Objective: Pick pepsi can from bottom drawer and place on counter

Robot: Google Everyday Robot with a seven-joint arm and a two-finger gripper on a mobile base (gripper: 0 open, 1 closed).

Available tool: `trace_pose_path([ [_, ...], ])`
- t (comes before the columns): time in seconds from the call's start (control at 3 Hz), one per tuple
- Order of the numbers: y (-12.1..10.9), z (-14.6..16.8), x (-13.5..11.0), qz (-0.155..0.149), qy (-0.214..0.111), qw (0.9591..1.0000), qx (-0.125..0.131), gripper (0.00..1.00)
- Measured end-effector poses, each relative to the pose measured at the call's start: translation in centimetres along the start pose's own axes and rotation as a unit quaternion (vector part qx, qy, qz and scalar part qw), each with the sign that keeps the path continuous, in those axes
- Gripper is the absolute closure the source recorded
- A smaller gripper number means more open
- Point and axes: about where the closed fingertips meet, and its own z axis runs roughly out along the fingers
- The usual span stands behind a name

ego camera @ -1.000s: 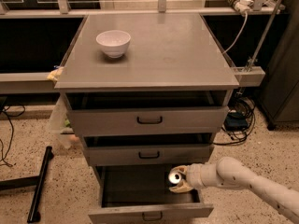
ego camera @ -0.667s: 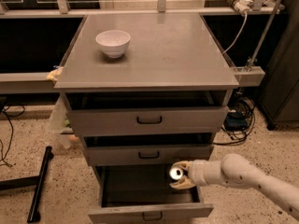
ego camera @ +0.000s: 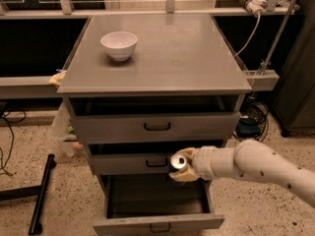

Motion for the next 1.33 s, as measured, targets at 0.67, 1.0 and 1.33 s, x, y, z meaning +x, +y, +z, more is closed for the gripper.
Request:
trace_pose_path([
  [0.67, -2.7, -4.6, -9.3, 0.011, 0.048, 0.9984, 0.029, 1.0],
  [1.0, -2.7, -4.6, -9.3, 0.011, 0.048, 0.9984, 0.029, 1.0],
  [1.33, -4.2, -7.1, -13.4, -0.006, 0.023, 0.9993, 0.028, 1.0],
])
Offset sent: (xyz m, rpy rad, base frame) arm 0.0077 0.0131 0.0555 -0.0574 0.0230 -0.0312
